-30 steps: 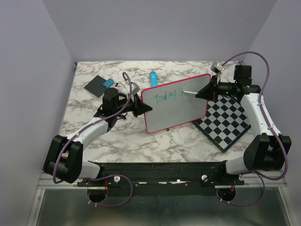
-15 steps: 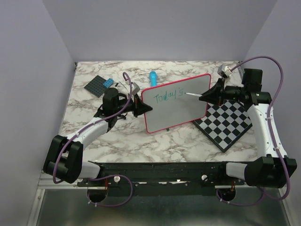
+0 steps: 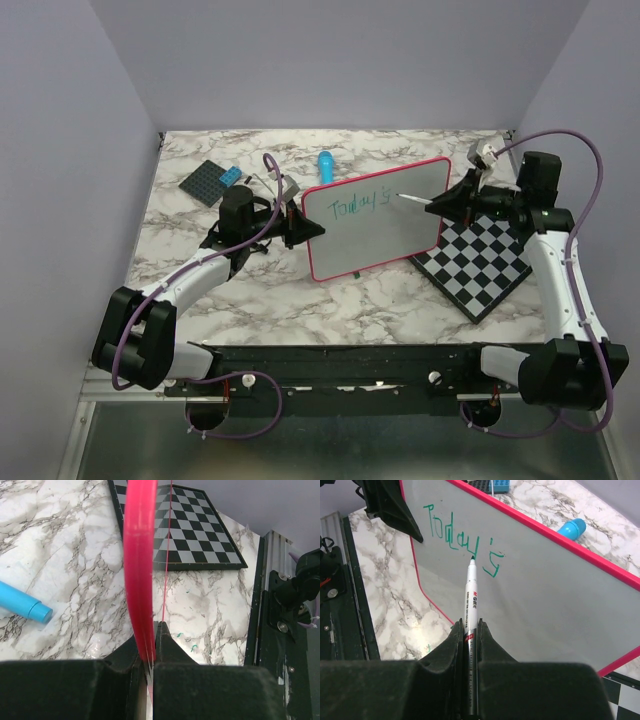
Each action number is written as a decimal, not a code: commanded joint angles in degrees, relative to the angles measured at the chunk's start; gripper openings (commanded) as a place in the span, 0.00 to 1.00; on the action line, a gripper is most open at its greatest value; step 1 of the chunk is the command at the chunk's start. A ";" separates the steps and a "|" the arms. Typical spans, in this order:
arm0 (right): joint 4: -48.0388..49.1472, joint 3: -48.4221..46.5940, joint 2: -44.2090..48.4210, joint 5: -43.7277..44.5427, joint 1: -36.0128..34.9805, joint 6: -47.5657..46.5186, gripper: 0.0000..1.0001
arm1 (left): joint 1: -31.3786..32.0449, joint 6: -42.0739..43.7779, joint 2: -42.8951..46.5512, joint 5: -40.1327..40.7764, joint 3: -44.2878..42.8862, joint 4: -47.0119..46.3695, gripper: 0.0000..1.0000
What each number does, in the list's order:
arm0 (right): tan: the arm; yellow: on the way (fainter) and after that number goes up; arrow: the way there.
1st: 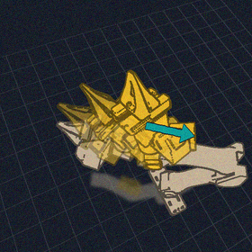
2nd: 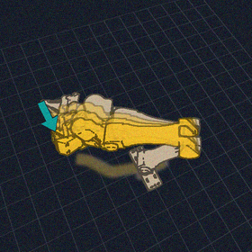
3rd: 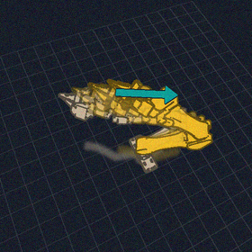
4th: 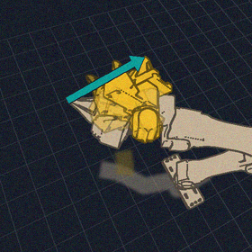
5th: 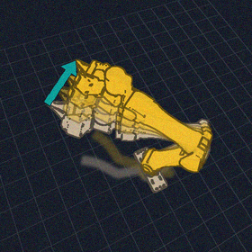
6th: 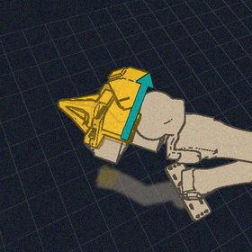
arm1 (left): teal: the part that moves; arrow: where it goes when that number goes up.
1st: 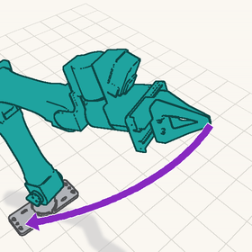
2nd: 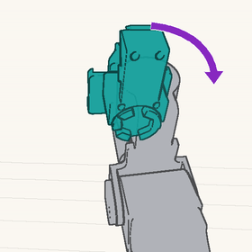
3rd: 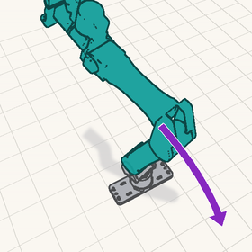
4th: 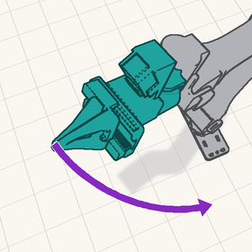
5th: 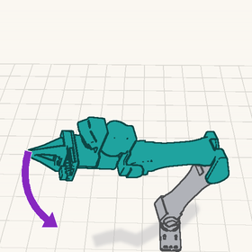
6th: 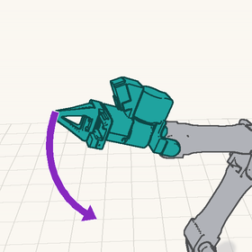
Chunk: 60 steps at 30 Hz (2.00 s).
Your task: Write a sentence on the whiteboard
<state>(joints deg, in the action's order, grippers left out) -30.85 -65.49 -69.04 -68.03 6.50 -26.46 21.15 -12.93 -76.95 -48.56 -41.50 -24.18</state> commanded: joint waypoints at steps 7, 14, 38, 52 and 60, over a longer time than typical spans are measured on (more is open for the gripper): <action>8.26 5.99 3.29 0.09 0.97 1.32 0.00 | 0.83 6.07 -0.83 5.93 0.01 7.31 0.00; 10.02 8.63 3.38 -0.70 1.23 -0.43 0.01 | 1.09 6.42 -0.75 6.10 -0.16 7.92 0.00; 9.41 10.04 3.56 -4.04 2.37 -2.81 0.01 | 1.88 7.39 -0.66 6.98 -0.25 9.42 0.00; -2.45 -1.91 -1.53 -4.56 7.20 -8.43 0.01 | 1.97 7.30 -0.57 6.81 -0.43 9.24 0.00; -5.89 -3.85 -5.15 -4.22 8.26 -13.01 0.00 | 1.97 7.57 -1.01 7.07 -0.34 9.68 0.00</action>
<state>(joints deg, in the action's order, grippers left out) -33.87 -69.76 -74.65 -71.40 14.59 -36.12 22.90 -10.33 -76.93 -47.09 -42.35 -22.59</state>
